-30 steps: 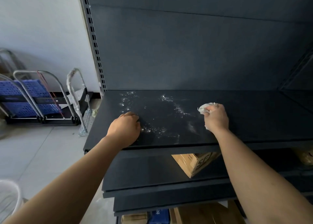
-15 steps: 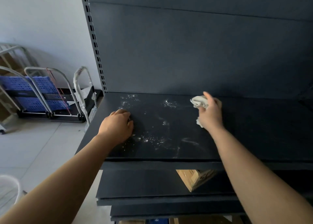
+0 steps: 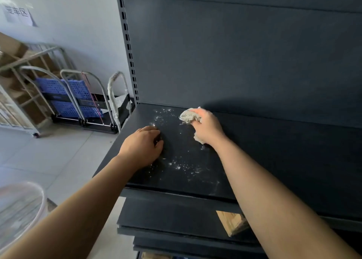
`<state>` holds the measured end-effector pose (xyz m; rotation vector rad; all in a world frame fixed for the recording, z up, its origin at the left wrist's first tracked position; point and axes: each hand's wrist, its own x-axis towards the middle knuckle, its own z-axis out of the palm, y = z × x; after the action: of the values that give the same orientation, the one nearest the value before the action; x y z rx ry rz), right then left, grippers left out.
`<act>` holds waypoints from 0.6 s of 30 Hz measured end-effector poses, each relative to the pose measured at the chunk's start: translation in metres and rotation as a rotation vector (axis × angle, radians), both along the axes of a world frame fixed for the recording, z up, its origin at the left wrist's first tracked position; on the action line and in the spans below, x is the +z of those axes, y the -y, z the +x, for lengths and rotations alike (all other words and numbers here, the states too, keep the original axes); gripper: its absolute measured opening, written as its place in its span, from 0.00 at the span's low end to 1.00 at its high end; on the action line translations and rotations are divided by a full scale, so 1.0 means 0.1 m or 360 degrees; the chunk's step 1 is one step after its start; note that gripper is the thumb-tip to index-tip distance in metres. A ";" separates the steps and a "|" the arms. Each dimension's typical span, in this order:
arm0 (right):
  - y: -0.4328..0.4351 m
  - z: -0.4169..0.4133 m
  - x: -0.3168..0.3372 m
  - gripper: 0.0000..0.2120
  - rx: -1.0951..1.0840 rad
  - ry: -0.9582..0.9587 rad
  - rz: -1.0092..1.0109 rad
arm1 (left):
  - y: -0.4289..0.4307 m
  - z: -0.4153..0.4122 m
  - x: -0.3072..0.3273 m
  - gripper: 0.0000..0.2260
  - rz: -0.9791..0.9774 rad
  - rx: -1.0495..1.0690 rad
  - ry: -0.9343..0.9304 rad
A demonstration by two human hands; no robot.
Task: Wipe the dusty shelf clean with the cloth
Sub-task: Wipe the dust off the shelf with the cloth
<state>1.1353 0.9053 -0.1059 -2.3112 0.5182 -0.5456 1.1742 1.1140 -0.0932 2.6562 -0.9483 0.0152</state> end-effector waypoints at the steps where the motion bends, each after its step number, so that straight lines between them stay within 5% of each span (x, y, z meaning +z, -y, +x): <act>1: 0.07 -0.02 0.03 0.18 -0.0073 0.0102 0.0018 | -0.03 0.01 0.01 0.17 0.0000 0.0008 -0.0007; 5: 0.59 -0.17 -0.05 0.18 -0.0686 0.0127 -0.0055 | -0.26 0.09 0.00 0.20 0.0005 0.0095 0.0007; 8: 0.54 -0.02 -0.10 0.18 -0.0758 -0.0112 -0.0284 | -0.36 0.11 -0.03 0.19 -0.0021 0.0165 -0.0006; 14: 0.00 0.47 -0.10 0.15 -0.0228 -0.0176 -0.0392 | -0.37 0.10 -0.08 0.20 -0.0124 0.0172 -0.0034; 18: -0.29 0.63 0.01 0.18 0.0163 -0.0232 -0.0143 | -0.38 0.10 -0.09 0.20 -0.0133 0.0181 -0.0046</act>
<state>1.1978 0.9346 -0.1050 -2.4607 0.4486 -0.3593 1.1841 1.1518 -0.1021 2.6224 -0.7695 0.0412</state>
